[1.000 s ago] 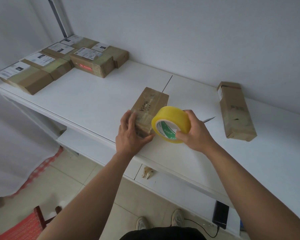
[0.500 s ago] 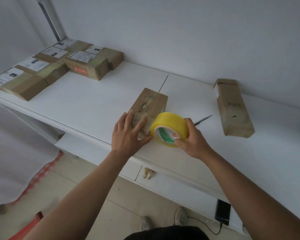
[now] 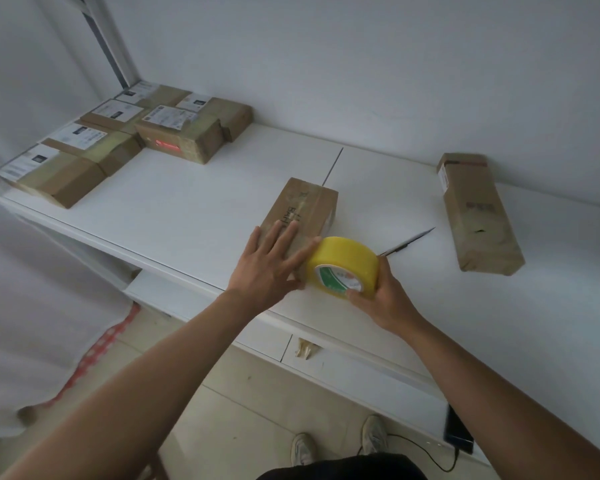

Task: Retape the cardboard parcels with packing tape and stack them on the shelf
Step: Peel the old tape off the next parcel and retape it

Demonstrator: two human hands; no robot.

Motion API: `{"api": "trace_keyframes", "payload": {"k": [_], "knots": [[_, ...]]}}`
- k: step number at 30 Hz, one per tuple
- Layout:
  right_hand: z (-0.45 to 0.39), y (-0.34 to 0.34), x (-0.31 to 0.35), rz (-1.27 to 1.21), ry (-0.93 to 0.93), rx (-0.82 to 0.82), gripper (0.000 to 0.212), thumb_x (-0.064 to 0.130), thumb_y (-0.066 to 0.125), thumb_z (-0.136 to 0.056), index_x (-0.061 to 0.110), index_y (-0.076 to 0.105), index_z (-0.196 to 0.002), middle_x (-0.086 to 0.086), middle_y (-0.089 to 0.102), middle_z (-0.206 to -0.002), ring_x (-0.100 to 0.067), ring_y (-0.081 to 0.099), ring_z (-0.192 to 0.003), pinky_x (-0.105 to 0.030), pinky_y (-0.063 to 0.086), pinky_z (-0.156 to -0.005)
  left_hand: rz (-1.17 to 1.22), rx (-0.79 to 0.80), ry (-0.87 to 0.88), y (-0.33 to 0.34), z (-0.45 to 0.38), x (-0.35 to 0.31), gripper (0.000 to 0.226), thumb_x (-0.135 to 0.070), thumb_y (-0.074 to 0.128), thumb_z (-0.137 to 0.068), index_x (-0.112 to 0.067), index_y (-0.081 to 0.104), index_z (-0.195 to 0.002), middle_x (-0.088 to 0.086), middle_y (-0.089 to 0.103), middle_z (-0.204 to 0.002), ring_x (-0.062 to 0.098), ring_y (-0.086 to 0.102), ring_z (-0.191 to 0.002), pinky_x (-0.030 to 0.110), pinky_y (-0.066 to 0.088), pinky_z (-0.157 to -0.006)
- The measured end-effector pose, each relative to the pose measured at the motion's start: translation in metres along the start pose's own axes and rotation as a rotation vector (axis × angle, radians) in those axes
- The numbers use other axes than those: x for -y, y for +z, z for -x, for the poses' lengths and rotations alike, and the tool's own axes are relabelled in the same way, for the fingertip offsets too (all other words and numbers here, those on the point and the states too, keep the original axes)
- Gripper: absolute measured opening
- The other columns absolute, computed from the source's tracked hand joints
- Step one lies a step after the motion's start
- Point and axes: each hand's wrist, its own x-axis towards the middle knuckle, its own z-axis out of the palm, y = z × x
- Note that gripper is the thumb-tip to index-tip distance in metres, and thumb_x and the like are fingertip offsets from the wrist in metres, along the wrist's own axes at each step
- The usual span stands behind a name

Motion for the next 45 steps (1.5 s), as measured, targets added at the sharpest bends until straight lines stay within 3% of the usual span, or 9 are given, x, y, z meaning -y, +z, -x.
{"api": "trace_keyframes", "payload": {"k": [7,14,22,26,29,31,34,38,45], "knots": [[-0.006,-0.025,0.025,0.09,-0.088,0.01,0.053,0.045,0.073,-0.074,0.031,0.041,-0.114,0.001,0.06,-0.087,-0.015,0.06,-0.073,-0.019,0.044,-0.054,0.069,-0.19,-0.023,0.007,-0.004,-0.001,0.099,-0.056,0.084,-0.068,-0.027,0.034,-0.148,0.016,0.05,-0.147,0.04,0.05,-0.133,0.057,0.044,-0.102],[-0.018,-0.055,0.097,0.019,-0.33,-0.001,0.064,0.037,0.078,-0.072,0.033,0.045,-0.127,0.016,0.058,-0.11,0.003,0.058,-0.096,-0.014,0.049,-0.076,0.803,-0.189,-0.31,-0.023,-0.007,-0.029,0.089,-0.076,0.06,-0.071,-0.027,0.041,-0.144,-0.007,0.061,-0.131,0.015,0.063,-0.1,0.021,0.051,-0.07],[-0.036,-0.004,0.09,-0.115,-0.288,0.108,0.053,0.03,0.079,-0.072,0.039,0.048,-0.114,0.014,0.062,-0.108,-0.008,0.062,-0.104,-0.029,0.053,-0.09,1.086,-0.163,-0.497,-0.009,0.011,-0.017,0.065,-0.063,0.06,-0.079,-0.022,0.038,-0.126,-0.008,0.061,-0.106,0.005,0.062,-0.091,0.017,0.047,-0.069],[-0.047,0.024,0.088,-0.112,-0.306,0.107,0.062,0.03,0.075,-0.074,0.023,0.045,-0.128,0.003,0.061,-0.113,-0.007,0.061,-0.101,-0.023,0.052,-0.084,1.184,-0.22,-0.637,-0.014,0.011,-0.026,0.071,-0.03,0.086,-0.077,-0.019,0.038,-0.127,-0.007,0.055,-0.114,-0.007,0.059,-0.1,0.016,0.053,-0.076],[-0.051,0.034,0.088,-0.06,-0.31,0.088,0.071,0.037,0.074,-0.074,0.015,0.042,-0.133,0.002,0.062,-0.112,-0.002,0.061,-0.094,-0.014,0.05,-0.077,1.074,-0.204,-0.789,-0.013,0.005,-0.039,0.072,-0.03,0.087,-0.073,-0.026,0.031,-0.118,-0.022,0.054,-0.098,-0.021,0.058,-0.077,0.008,0.049,-0.061],[-0.054,0.035,0.087,-0.011,-0.328,0.077,0.072,0.041,0.074,-0.075,0.015,0.041,-0.135,-0.001,0.064,-0.113,-0.013,0.064,-0.096,-0.026,0.054,-0.08,1.01,-0.213,-0.826,-0.011,0.004,-0.042,0.07,-0.034,0.085,-0.075,-0.027,0.029,-0.117,-0.027,0.052,-0.088,-0.026,0.053,-0.069,0.005,0.043,-0.055],[-0.058,0.028,0.091,0.053,-0.349,0.106,0.067,0.04,0.073,-0.078,0.017,0.041,-0.133,-0.001,0.065,-0.111,-0.018,0.065,-0.098,-0.041,0.056,-0.08,1.0,-0.196,-0.835,-0.011,0.004,-0.041,0.072,-0.04,0.084,-0.075,-0.021,0.033,-0.122,-0.029,0.05,-0.086,-0.029,0.051,-0.069,0.003,0.042,-0.054],[-0.052,0.004,0.092,0.043,-0.3,0.097,0.048,0.034,0.073,-0.074,0.031,0.045,-0.113,0.006,0.063,-0.1,-0.009,0.063,-0.089,-0.033,0.055,-0.077,0.967,-0.225,-0.811,-0.012,0.003,-0.039,0.083,-0.033,0.086,-0.075,-0.015,0.035,-0.138,-0.028,0.051,-0.081,-0.027,0.051,-0.072,0.001,0.04,-0.059],[-0.047,0.009,0.081,-0.205,-0.216,0.133,0.057,0.027,0.077,-0.073,0.033,0.047,-0.12,0.006,0.06,-0.118,-0.005,0.063,-0.103,-0.021,0.054,-0.081,0.927,-0.211,-0.747,-0.008,0.002,-0.036,0.085,-0.046,0.082,-0.075,-0.02,0.036,-0.142,-0.012,0.053,-0.119,-0.026,0.048,-0.084,0.003,0.034,-0.062]]}}
